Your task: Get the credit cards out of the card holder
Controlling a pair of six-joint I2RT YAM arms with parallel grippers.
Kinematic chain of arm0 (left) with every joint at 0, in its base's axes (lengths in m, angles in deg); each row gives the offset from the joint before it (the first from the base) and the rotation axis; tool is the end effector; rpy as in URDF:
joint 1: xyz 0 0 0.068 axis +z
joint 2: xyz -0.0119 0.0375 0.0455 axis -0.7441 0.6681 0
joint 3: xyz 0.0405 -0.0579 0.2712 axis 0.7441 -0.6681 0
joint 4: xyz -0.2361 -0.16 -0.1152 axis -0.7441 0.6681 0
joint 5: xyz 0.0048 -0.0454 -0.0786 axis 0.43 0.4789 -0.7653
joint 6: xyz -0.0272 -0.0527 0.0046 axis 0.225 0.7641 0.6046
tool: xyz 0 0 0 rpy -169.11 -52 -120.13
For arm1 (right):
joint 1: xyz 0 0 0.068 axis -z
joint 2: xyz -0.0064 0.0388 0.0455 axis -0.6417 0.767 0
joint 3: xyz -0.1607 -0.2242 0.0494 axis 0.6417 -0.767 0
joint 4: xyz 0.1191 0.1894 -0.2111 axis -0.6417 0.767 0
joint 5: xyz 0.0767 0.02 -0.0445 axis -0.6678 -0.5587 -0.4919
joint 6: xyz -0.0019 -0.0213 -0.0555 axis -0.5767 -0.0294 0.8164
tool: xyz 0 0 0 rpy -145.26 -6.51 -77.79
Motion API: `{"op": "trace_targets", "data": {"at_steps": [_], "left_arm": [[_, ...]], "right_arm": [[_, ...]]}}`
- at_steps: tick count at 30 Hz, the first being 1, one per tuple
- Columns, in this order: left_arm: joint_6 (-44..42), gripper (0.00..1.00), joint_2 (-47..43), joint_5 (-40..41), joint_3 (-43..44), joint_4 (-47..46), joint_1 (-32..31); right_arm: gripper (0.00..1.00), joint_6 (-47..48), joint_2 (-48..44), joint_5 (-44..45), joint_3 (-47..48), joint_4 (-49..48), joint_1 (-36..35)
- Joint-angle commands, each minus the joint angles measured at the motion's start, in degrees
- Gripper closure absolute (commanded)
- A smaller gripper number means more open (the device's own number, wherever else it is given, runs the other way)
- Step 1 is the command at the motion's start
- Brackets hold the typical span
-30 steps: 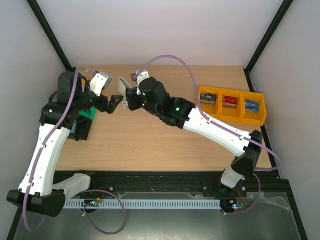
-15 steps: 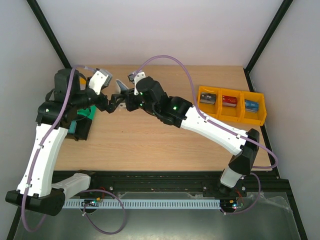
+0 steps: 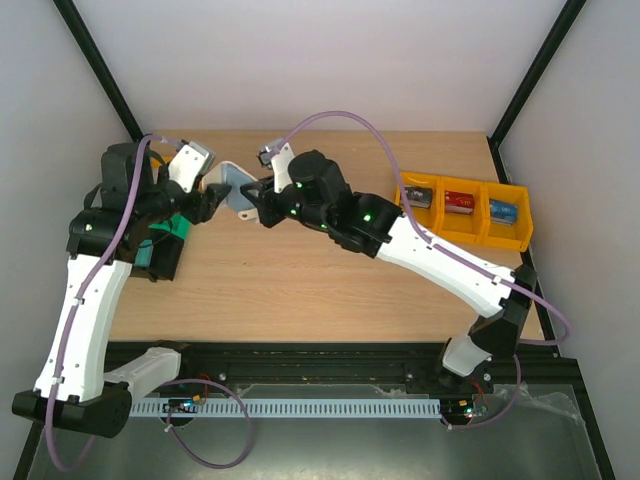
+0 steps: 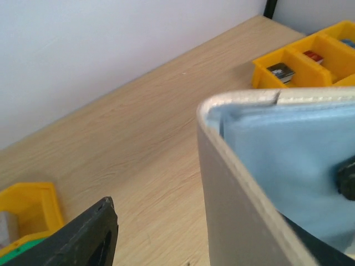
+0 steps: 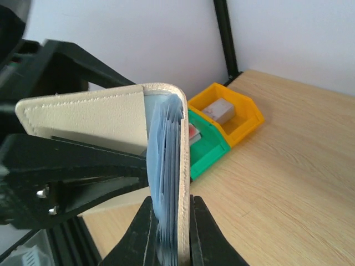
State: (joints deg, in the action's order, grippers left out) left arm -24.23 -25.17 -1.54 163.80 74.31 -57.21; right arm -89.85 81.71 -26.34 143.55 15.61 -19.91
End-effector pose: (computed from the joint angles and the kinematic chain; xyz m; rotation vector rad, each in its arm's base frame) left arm 0.2434 -0.0554 0.4602 0.6720 1.8742 -0.2954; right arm 0.2125 0.3746 0.4440 -0.7392 1.8126 1.0550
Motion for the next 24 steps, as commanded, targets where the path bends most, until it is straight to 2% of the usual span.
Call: {"op": "trace_targets", "data": {"at_steps": [1,3,6,8,10,13,15,19,24], "left_arm": [[-2.13,0.43,-1.61,-8.21,1.11,3.8,1.8],[-3.41,0.49,-1.95,-11.29,2.1,5.56,2.53],[-5.58,0.54,-2.16,-16.86,3.08,8.18,2.87],[-6.16,0.62,-2.13,-21.17,3.54,9.24,3.12],[-6.67,0.73,-2.02,-24.84,3.82,9.92,3.31],[-7.14,0.96,-1.67,-30.83,3.28,10.42,3.54],[-7.32,0.98,-1.58,-33.61,3.18,10.72,3.86],[-7.81,0.98,-1.66,-37.06,4.31,12.05,5.08],[-8.31,0.98,-1.69,-41.24,4.92,13.41,6.58]], "right_arm": [[0.98,5.44,-4.98,-9.75,-0.78,-3.38,1.48],[0.98,6.38,-6.41,-14.2,-1.9,-3.62,3.09],[0.98,7.85,-8.03,-22.02,-3.03,-3.48,4.99],[0.98,9.76,-8.79,-26.84,-3.3,-2.83,5.56],[0.98,11.73,-9.11,-32.42,-3.4,-2.24,5.68],[0.98,13.68,-9.21,-36.15,-3.58,-1.63,5.71],[0.95,14.33,-9.53,-35.64,-3.98,-1.52,5.91],[0.81,14.62,-11.58,-35.46,-8.1,-3.4,7.77],[0.55,15.26,-14.23,-36.55,-12.63,-5.45,9.85]]}}
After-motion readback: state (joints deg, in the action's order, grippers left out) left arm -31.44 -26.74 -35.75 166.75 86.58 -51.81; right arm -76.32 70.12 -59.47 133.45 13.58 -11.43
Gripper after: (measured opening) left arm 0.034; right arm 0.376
